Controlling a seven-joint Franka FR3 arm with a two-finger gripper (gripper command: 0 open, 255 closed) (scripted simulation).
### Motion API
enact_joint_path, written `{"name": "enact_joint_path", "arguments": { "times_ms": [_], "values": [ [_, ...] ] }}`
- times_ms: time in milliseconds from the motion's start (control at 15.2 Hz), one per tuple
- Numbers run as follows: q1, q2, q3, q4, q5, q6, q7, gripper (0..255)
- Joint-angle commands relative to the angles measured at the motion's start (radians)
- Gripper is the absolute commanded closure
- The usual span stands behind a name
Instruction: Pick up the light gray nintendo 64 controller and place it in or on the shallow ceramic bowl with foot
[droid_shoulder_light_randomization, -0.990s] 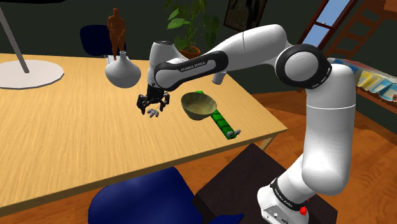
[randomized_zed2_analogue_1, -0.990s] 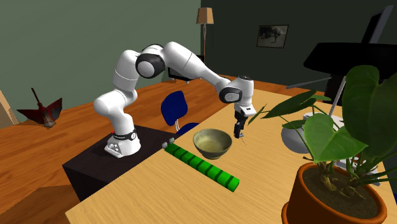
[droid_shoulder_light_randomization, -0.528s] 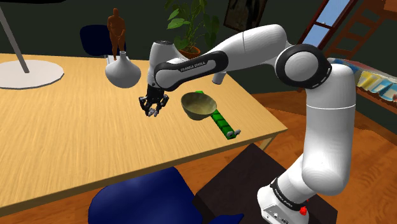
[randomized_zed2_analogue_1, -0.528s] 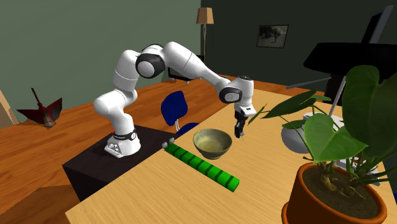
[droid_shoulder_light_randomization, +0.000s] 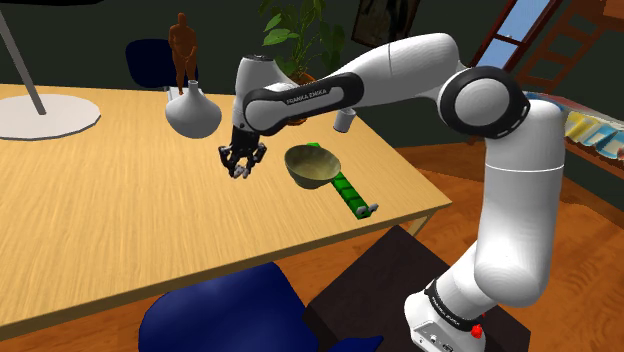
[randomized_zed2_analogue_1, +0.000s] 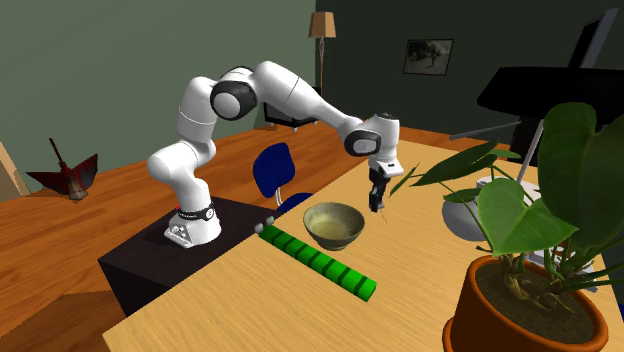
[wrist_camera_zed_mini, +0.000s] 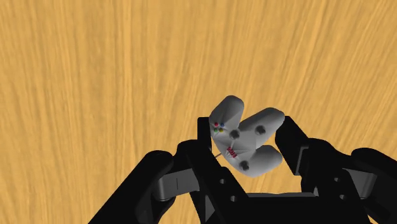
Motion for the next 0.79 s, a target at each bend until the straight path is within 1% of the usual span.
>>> {"name": "enact_joint_path", "arguments": {
  "times_ms": [0, 726],
  "values": [
    [-0.001, -0.01, 0.003, 0.013, 0.005, -0.023, -0.002, 255],
    [-0.009, -0.073, 0.019, 0.071, 0.03, -0.14, -0.013, 255]
  ]
}}
